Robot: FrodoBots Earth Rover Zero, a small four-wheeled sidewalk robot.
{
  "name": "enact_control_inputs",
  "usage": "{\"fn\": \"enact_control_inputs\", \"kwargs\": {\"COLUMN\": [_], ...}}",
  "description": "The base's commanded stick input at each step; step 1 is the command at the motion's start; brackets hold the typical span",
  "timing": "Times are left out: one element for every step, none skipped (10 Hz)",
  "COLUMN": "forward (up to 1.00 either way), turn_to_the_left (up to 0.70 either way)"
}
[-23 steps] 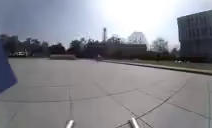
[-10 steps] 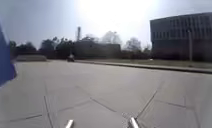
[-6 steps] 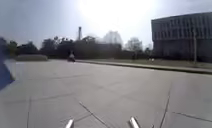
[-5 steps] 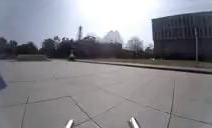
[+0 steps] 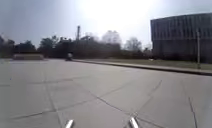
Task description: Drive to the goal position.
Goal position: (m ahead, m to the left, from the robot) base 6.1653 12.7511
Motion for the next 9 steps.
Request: {"fn": "enact_control_inputs", "kwargs": {"forward": [1.00, 1.00, 1.00, 1.00, 1.00, 1.00, 1.00, 1.00, 1.00], "turn_to_the_left": [0.00, 0.00, 0.00, 0.00, 0.00, 0.00, 0.00, 0.00, 0.00]}}
